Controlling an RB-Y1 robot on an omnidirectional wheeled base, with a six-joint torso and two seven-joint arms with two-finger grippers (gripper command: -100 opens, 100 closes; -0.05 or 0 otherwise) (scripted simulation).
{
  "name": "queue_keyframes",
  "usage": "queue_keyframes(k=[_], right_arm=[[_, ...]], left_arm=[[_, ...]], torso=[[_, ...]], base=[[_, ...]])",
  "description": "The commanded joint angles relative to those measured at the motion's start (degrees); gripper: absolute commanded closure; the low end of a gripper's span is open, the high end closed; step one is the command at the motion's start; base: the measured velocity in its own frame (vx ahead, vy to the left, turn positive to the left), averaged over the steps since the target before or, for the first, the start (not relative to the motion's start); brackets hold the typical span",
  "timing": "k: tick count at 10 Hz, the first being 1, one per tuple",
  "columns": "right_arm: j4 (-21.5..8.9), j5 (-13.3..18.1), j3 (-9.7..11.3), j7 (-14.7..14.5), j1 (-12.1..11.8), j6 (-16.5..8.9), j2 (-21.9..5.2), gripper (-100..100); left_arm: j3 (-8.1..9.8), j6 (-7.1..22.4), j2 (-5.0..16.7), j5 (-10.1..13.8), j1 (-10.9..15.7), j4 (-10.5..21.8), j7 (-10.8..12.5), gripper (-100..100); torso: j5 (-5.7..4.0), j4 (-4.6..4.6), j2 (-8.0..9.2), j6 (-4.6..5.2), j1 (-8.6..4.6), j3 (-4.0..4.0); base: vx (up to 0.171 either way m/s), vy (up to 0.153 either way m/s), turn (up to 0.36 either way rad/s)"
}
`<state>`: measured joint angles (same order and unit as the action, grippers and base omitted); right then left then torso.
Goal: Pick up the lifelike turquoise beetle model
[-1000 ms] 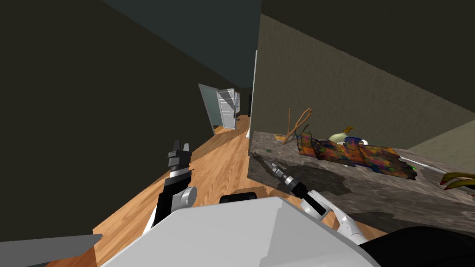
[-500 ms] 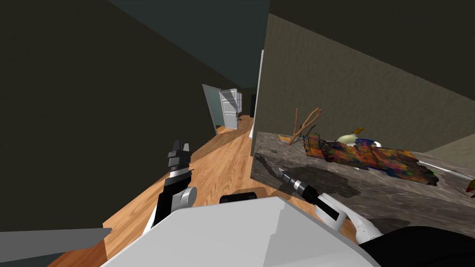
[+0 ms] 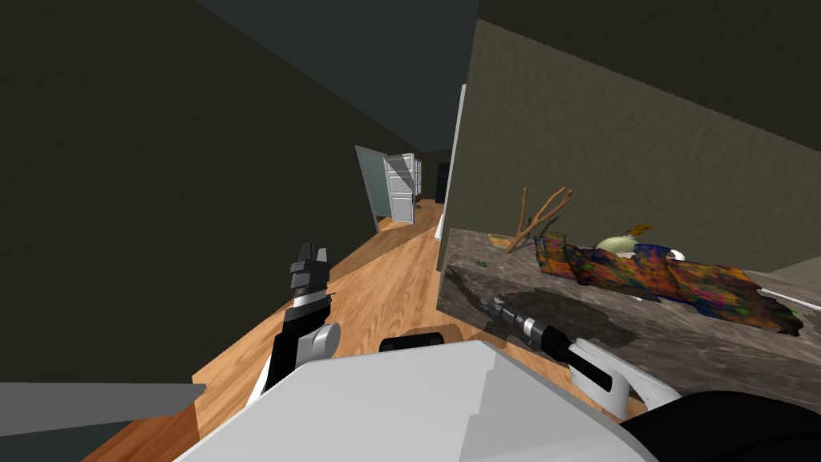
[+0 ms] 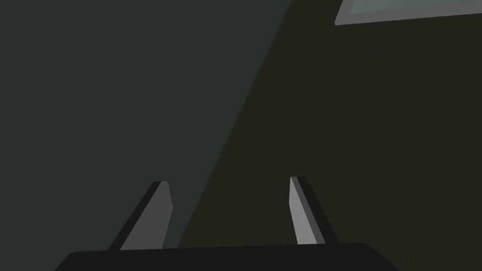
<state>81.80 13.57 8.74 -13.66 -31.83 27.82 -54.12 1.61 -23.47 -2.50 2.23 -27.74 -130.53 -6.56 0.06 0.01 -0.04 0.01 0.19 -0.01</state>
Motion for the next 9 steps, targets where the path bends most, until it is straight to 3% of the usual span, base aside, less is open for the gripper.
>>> queue_keyframes(k=[1, 2, 3, 4, 5, 6, 9], right_arm=[[-2.86, 1.12, 0.96, -0.35, 0.26, 0.3, -2.86, -100], [-3.77, 1.12, 0.96, -0.35, 0.26, 0.3, -3.43, -100], [-6.46, 2.07, 1.61, -0.68, 0.01, 0.54, -5.62, -100], [-6.89, 2.07, 1.61, -0.68, 0.01, 0.54, -6.3, -100], [-8.72, 3.01, 2.26, -0.99, -0.22, 0.88, -8.68, -100], [-9.51, 3.01, 2.26, -0.99, -0.22, 0.88, -9.07, -100], [-14.47, 4.87, 3.5, -1.6, -0.61, 1.82, -14.25, -100]], left_arm=[[0.0, 0.0, 0.0, 0.0, 0.0, 0.0, 0.0, 0], [0.0, 0.0, 0.0, 0.0, 0.0, 0.0, 0.0, 0], [0.0, 0.0, 0.0, 0.0, 0.0, 0.0, 0.0, 0], [0.0, 0.0, 0.0, 0.0, 0.0, 0.0, 0.0, 0], [0.0, 0.0, 0.0, 0.0, 0.0, 0.0, 0.0, 0], [0.0, 0.0, 0.0, 0.0, 0.0, 0.0, 0.0, 0], [0.0, 0.0, 0.0, 0.0, 0.0, 0.0, 0.0, 0]], torso=[[0.0, 0.0, 0.0, 0.0, 0.0, 0.0], [0.02, -0.01, -0.04, -0.02, 0.11, -0.02], [0.01, -0.01, -0.06, -0.01, 0.06, -0.04], [0.02, -0.02, -0.12, -0.02, 0.03, -0.06], [0.0, -0.02, -0.1, 0.0, -0.03, -0.06], [0.0, -0.02, -0.11, -0.02, -0.02, -0.06], [0.02, -0.05, -0.23, -0.03, 0.05, -0.13]], base=[[0.029, 0.099, 0.066], [0.032, 0.08, 0.037], [0.052, 0.071, 0.102], [0.042, 0.052, 0.044], [0.049, 0.06, 0.085], [0.037, 0.055, 0.046], [0.065, 0.066, 0.098]])
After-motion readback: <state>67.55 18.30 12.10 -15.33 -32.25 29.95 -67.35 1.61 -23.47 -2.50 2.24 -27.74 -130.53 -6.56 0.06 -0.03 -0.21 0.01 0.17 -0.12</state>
